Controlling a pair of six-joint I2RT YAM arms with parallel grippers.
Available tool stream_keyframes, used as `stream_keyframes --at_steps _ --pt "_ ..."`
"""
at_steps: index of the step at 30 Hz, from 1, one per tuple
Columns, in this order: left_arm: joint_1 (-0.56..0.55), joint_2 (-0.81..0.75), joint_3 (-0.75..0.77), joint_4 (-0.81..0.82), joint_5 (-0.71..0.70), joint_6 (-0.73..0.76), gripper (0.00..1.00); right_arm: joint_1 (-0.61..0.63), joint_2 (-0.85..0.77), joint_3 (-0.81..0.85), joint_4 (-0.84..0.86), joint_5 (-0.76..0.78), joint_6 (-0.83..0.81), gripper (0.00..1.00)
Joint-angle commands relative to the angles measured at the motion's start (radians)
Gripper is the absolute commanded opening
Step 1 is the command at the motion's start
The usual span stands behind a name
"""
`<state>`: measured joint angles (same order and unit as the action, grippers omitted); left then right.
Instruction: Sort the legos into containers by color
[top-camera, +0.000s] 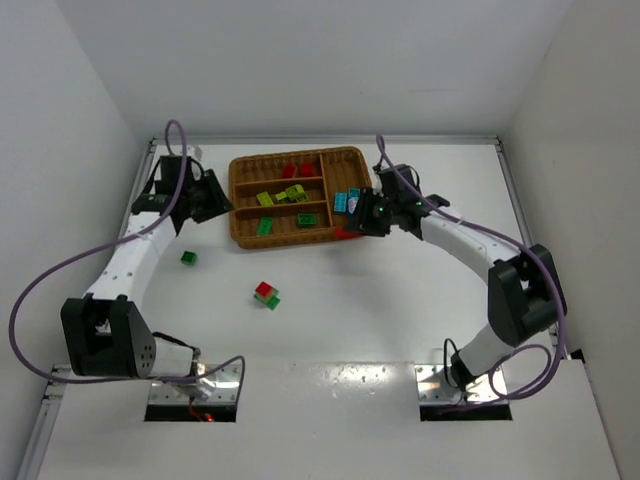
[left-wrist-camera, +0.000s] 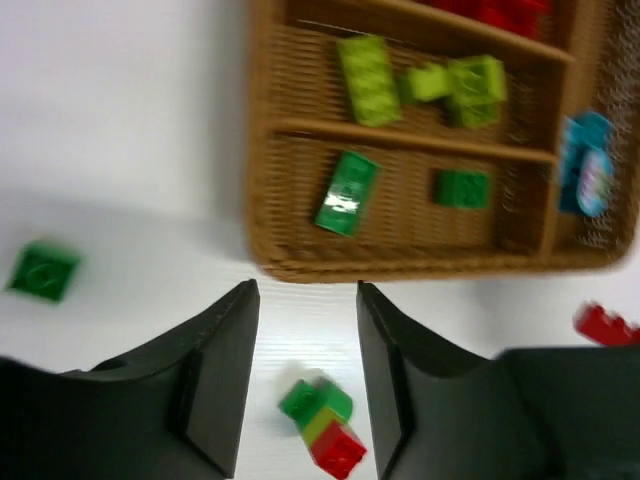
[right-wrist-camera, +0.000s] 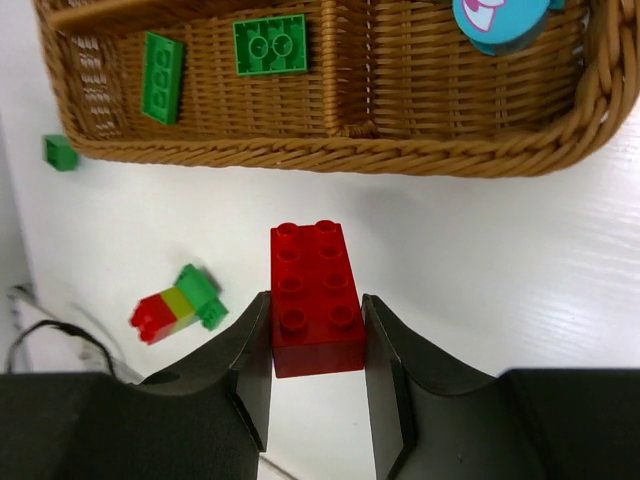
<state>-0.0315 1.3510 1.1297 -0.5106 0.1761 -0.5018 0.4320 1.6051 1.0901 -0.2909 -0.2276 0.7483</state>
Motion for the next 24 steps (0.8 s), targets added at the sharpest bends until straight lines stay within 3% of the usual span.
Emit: stream_keyframes --at_steps 1,8,9,14,21,24 --pt "0.054 -0.038 0.031 -0.081 -0.253 -0.064 0.51 0.048 0.036 0.105 -0.040 0.089 -0.079 0.13" --pt "0.182 -0.047 0.001 -0.123 -0.348 -0.176 0.77 0.123 0.191 0.341 -0.108 0.184 -0.142 0.13" --pt "0.195 -0.047 -0.011 -0.123 -0.348 -0.185 0.86 0.123 0.243 0.411 -0.119 0.185 -0.142 0.13" --pt "0.249 0.054 -0.021 -0.132 -0.326 -0.243 0.87 0.146 0.384 0.611 -0.154 0.195 -0.151 0.13" --pt "0.271 0.175 -0.030 -0.143 -0.379 -0.305 0.88 0.146 0.505 0.750 -0.122 0.250 -0.161 0.13" --pt "0.271 0.232 -0.030 -0.143 -0.363 -0.305 0.88 0.137 0.608 0.913 -0.131 0.293 -0.175 0.13"
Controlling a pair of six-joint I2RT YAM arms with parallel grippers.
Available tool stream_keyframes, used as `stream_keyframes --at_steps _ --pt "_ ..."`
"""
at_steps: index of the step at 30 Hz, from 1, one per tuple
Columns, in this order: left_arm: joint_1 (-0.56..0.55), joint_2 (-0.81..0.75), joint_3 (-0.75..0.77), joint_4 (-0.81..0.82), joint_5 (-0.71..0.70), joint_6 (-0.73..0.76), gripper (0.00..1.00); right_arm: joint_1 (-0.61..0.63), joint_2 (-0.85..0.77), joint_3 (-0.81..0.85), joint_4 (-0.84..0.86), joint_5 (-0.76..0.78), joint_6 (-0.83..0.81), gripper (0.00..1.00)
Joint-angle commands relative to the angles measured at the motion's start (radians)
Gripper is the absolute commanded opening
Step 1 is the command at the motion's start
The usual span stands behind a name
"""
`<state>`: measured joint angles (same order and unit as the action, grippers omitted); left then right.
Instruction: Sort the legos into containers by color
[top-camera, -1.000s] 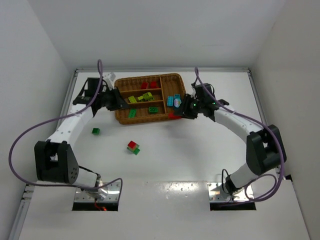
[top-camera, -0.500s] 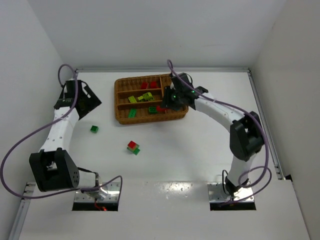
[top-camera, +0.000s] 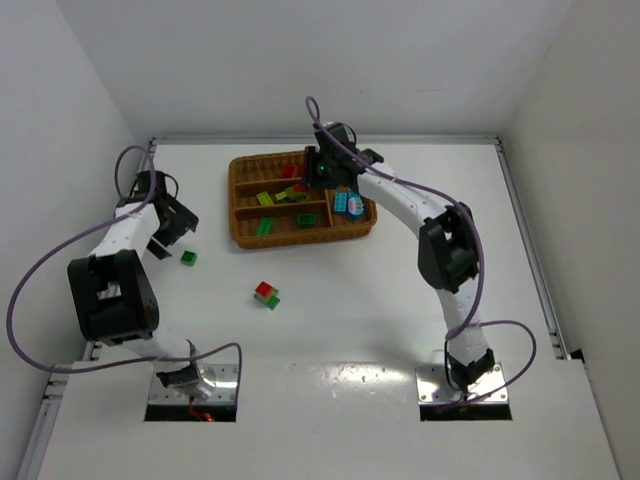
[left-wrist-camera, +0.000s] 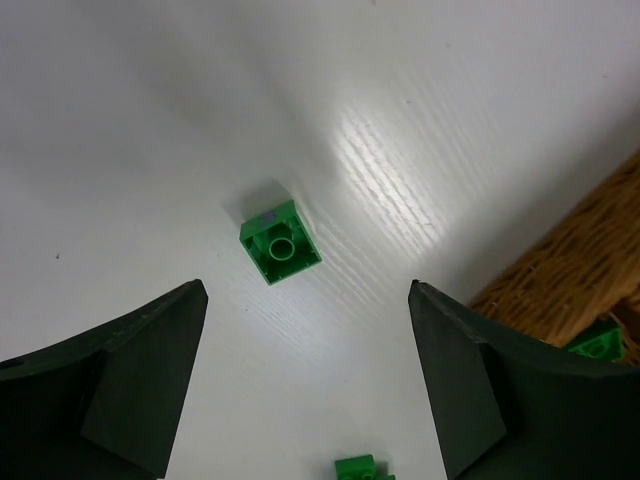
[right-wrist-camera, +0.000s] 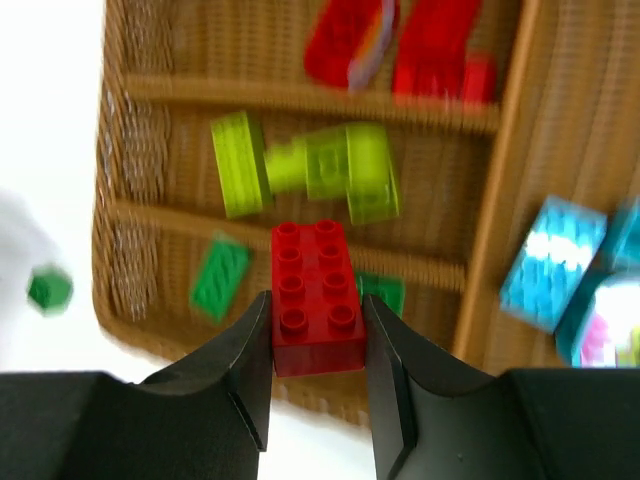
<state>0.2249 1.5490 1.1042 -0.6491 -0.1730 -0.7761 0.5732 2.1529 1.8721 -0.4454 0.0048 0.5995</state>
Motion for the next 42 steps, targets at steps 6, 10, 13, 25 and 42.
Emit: stream_keyframes --at_steps 6,10,13,25,42 --pt "0.024 0.098 0.014 0.009 0.004 -0.031 0.88 -0.013 0.208 0.312 0.080 0.129 0.003 0.16" --pt "0.034 0.167 0.063 0.019 0.044 -0.020 0.88 -0.022 0.340 0.450 0.089 0.138 0.026 0.18" --pt "0.034 0.215 0.101 0.019 0.065 0.000 0.88 -0.032 0.389 0.480 0.145 0.133 0.045 0.24" --pt "0.034 0.299 0.141 0.019 0.069 0.058 0.86 -0.062 0.360 0.492 0.273 0.089 0.069 0.76" --pt "0.014 0.243 -0.001 0.074 0.035 0.026 0.67 -0.062 -0.123 0.012 0.267 0.107 0.049 0.73"
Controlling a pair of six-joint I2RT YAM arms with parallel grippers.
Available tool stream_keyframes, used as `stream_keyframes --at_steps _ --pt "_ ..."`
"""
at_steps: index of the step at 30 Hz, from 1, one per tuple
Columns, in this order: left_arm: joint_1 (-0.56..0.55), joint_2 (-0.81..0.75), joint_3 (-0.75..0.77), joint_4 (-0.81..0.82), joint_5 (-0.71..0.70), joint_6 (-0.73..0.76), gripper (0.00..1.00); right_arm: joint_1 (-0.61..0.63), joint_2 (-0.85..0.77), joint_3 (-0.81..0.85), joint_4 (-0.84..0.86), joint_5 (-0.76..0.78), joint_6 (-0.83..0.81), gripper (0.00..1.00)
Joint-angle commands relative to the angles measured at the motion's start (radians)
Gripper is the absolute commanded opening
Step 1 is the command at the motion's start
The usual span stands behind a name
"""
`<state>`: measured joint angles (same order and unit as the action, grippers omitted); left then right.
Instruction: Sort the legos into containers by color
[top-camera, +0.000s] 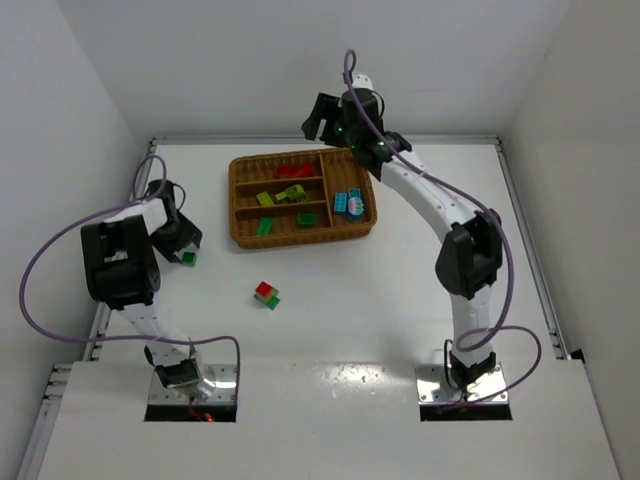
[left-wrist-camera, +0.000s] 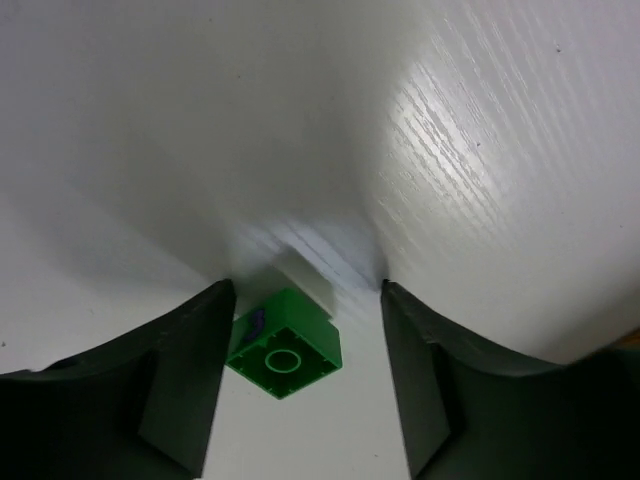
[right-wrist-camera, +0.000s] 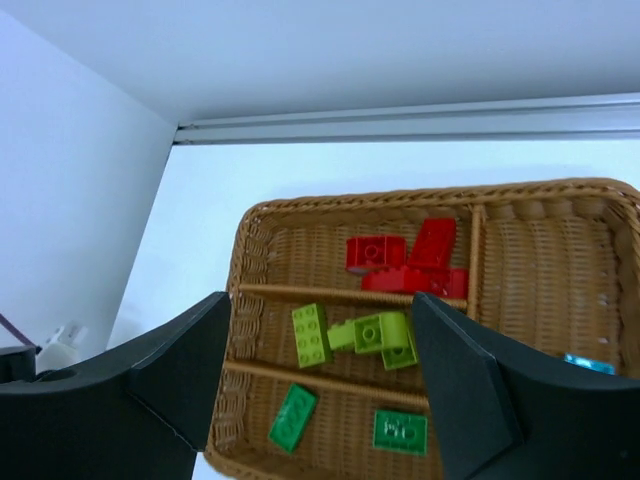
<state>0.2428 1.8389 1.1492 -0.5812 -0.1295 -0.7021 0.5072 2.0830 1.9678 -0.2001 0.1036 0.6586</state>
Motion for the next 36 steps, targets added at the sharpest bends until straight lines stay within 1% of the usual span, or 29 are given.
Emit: stream_keyframes --at_steps 1,4,5,6,10,14,17,18,19,20,21,22,23,24,27,32,35,36 --pt "-0.004 -0.059 -0.058 0.024 -0.009 -0.048 0.63 0.004 -0.064 -0.096 0.008 0.008 -0.010 0.73" --pt "0.006 -0.059 -0.082 0.052 -0.009 -0.062 0.52 0.004 -0.098 -0.135 -0.028 0.033 -0.019 0.72" --pt "0.006 -0.059 -0.082 0.052 -0.009 -0.071 0.47 0.004 -0.107 -0.144 -0.042 0.033 -0.019 0.72" --pt "0.006 -0.059 -0.082 0.052 -0.009 -0.071 0.37 0.004 -0.118 -0.165 -0.042 0.045 -0.019 0.72" --pt "0.006 -0.115 -0.091 0.052 0.051 -0.060 0.24 -0.006 -0.179 -0.227 -0.051 0.054 -0.019 0.72" --pt "-0.025 -0.210 -0.091 0.052 0.076 -0.025 0.24 -0.006 -0.233 -0.279 -0.061 0.064 -0.028 0.72" --pt "-0.034 -0.275 -0.101 0.041 0.088 -0.007 0.24 -0.006 -0.279 -0.355 -0.061 0.064 -0.028 0.72" --pt "-0.034 -0.288 -0.101 0.028 0.088 -0.007 0.27 -0.006 -0.290 -0.369 -0.061 0.064 -0.028 0.72" --pt "-0.043 -0.299 -0.101 0.018 0.079 0.003 0.36 -0.006 -0.300 -0.383 -0.061 0.064 -0.028 0.72" --pt "-0.043 -0.317 -0.101 -0.005 0.058 0.003 0.58 -0.006 -0.320 -0.409 -0.061 0.064 -0.028 0.72" --pt "-0.043 -0.317 -0.111 -0.014 0.047 0.003 0.67 -0.006 -0.331 -0.423 -0.070 0.064 -0.028 0.72" --pt "-0.043 -0.329 -0.127 -0.023 0.038 -0.007 0.82 -0.006 -0.340 -0.452 -0.070 0.064 -0.028 0.72" --pt "-0.043 -0.329 -0.128 -0.023 0.027 -0.020 0.87 -0.006 -0.359 -0.467 -0.070 0.073 -0.028 0.72" --pt "-0.043 -0.329 -0.144 -0.023 0.027 -0.033 0.90 -0.006 -0.359 -0.480 -0.070 0.073 -0.028 0.72" --pt "-0.043 -0.296 -0.157 -0.010 0.053 -0.079 0.92 -0.006 -0.380 -0.510 -0.070 0.073 -0.028 0.73" --pt "-0.043 -0.202 -0.167 0.020 0.064 -0.174 0.92 -0.006 -0.391 -0.520 -0.099 0.073 -0.028 0.73" --pt "-0.043 -0.190 -0.167 0.053 0.076 -0.198 0.92 -0.006 -0.400 -0.531 -0.108 0.082 -0.037 0.73" --pt "-0.043 -0.178 -0.167 0.067 0.076 -0.210 0.88 -0.006 -0.400 -0.540 -0.108 0.082 -0.037 0.73"
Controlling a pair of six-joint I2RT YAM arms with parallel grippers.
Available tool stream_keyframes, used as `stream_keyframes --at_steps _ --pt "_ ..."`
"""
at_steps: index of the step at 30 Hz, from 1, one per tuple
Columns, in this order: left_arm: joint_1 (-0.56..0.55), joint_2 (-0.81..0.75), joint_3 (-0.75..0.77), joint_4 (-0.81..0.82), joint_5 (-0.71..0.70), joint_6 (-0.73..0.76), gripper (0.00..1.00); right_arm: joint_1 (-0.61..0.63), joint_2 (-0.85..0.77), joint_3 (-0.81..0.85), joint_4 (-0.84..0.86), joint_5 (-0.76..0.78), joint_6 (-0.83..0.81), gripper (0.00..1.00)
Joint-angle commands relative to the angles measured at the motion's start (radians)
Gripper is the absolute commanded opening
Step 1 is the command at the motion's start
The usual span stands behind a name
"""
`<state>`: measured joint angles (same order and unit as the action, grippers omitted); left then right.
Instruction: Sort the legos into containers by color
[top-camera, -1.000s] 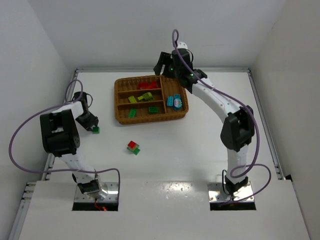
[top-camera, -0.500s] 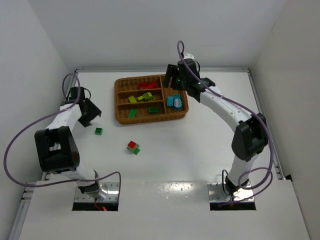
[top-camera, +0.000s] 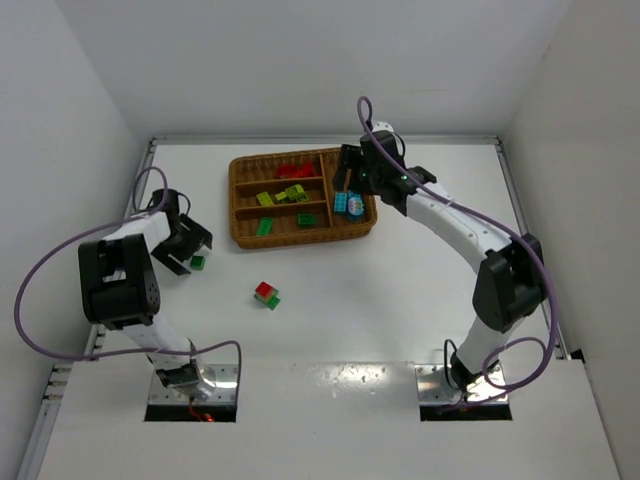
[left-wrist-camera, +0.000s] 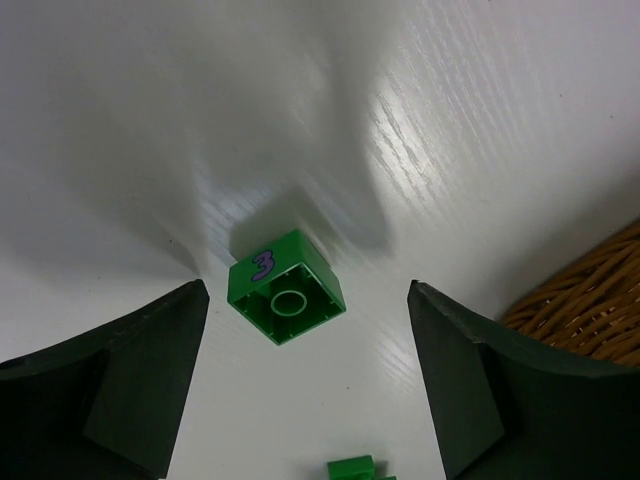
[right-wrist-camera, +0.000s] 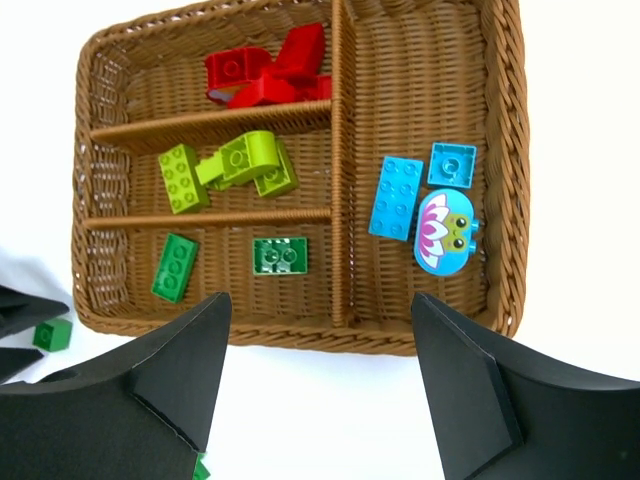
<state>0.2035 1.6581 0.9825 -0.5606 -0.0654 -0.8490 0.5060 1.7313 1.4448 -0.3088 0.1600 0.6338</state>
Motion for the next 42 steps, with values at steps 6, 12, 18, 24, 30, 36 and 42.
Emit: stream_keyframes --at_steps 6,12,18,24,30,36,42 --pt "-0.004 0.055 -0.001 0.079 -0.024 -0.094 0.74 -0.004 -0.058 -0.046 -0.010 0.026 -0.022 0.73" --pt "-0.004 0.081 -0.001 0.079 -0.024 -0.084 0.55 -0.004 -0.058 -0.055 -0.019 0.035 -0.022 0.73" --pt "-0.013 -0.020 -0.001 0.079 0.030 -0.027 0.35 -0.004 -0.078 -0.055 -0.029 0.044 -0.022 0.73" --pt "-0.102 -0.164 0.059 0.079 0.055 0.010 0.33 -0.004 -0.110 -0.095 -0.038 0.062 -0.022 0.73" --pt "-0.203 -0.141 0.172 0.079 0.075 0.041 0.33 -0.004 -0.142 -0.147 -0.058 0.073 -0.022 0.73" --pt "-0.345 0.001 0.324 0.079 0.013 0.021 0.33 -0.004 -0.173 -0.147 -0.093 0.095 -0.022 0.74" --pt "-0.377 0.117 0.421 0.051 0.013 0.031 0.76 -0.004 -0.223 -0.165 -0.125 0.153 -0.033 0.76"
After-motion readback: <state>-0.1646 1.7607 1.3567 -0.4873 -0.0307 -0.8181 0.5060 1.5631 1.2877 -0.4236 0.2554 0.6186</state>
